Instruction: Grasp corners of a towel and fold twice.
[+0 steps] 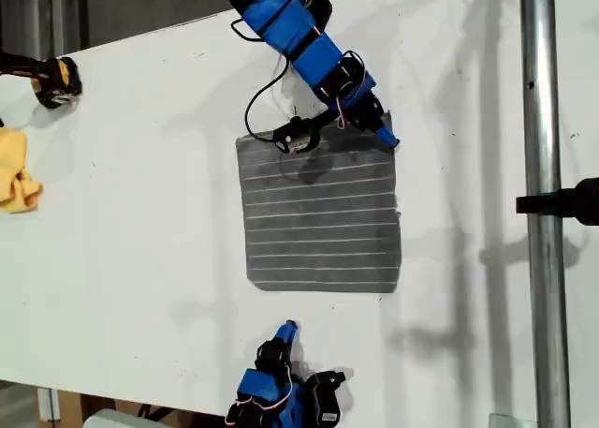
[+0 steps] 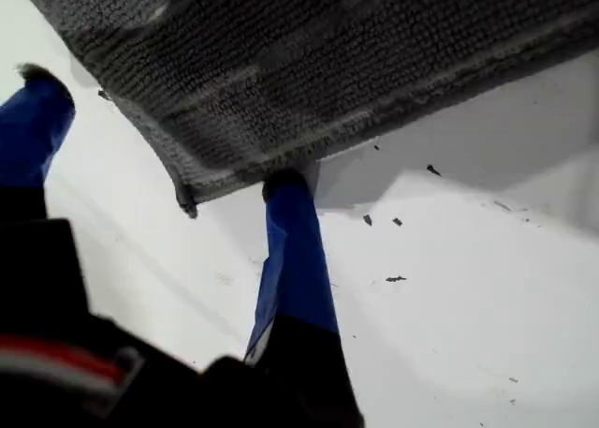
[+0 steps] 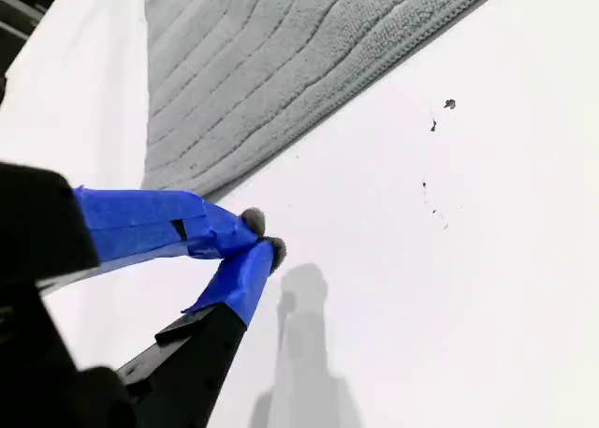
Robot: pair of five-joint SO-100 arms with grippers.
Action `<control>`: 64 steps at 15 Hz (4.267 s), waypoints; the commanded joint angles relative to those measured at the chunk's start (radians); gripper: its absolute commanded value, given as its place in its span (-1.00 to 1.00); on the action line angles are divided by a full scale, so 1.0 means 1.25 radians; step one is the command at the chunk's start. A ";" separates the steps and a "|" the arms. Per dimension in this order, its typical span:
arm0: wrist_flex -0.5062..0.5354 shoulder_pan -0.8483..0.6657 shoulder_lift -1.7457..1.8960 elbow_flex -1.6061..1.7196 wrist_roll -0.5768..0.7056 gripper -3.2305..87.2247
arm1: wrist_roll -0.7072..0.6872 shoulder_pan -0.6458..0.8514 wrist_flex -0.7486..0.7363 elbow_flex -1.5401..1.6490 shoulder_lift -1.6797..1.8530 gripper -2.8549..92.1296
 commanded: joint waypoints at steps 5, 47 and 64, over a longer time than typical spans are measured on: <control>0.000 0.006 0.002 0.000 0.002 -0.95 | 0.140 -0.017 -0.094 0.070 -0.018 -0.93; 0.034 0.457 -2.139 -1.768 -0.044 -0.27 | 0.021 0.047 -0.012 -0.098 -0.077 -0.94; 0.211 0.614 -1.902 -1.820 -0.200 -0.96 | 0.048 -0.103 0.340 -0.556 -0.144 -0.94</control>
